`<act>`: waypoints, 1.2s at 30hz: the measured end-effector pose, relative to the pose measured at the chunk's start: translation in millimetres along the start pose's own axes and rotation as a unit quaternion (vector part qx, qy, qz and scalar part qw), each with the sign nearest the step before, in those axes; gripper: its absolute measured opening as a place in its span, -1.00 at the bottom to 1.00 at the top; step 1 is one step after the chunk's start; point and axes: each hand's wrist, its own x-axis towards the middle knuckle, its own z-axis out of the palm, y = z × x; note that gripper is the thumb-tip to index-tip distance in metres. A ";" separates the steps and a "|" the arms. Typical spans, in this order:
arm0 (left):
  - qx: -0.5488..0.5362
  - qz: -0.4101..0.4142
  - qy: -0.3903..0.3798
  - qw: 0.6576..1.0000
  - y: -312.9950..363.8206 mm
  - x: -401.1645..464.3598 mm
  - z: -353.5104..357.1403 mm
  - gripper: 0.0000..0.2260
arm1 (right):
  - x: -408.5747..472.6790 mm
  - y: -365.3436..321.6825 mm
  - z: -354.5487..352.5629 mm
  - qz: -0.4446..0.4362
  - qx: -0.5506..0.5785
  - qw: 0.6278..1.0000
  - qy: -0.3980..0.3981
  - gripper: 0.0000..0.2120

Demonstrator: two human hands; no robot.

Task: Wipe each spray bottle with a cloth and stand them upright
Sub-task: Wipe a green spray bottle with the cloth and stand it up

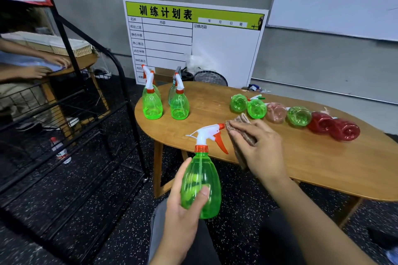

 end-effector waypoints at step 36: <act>0.299 0.306 -0.035 0.903 171.2 99.2 88.0 -0.13 | 76.7 -90.5 -127.5 -0.071 0.218 0.966 0.116 -0.83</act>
